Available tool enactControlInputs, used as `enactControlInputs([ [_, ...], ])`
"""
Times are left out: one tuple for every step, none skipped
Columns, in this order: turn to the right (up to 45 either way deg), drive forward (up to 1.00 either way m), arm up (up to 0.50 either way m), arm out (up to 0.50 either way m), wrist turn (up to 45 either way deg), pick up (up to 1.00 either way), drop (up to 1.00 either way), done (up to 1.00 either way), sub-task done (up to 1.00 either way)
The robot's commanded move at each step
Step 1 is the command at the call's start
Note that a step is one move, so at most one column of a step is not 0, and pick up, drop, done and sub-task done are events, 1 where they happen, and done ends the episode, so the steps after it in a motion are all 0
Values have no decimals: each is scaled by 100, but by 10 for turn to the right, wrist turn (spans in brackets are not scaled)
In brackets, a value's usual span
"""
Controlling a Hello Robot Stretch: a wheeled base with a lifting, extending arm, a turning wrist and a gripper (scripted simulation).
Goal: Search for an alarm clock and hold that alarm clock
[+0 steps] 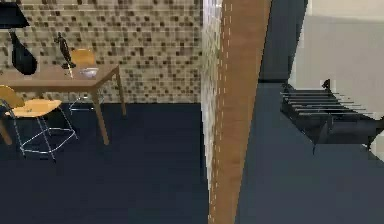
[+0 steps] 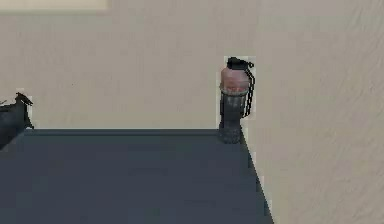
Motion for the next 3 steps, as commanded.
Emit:
enactControlInputs([
  [-450, 0, 0, 0, 0, 0, 0, 0, 0],
  [-390, 0, 0, 0, 0, 0, 0, 0, 0],
  [0, 45, 0, 0, 0, 0, 0, 0, 0],
])
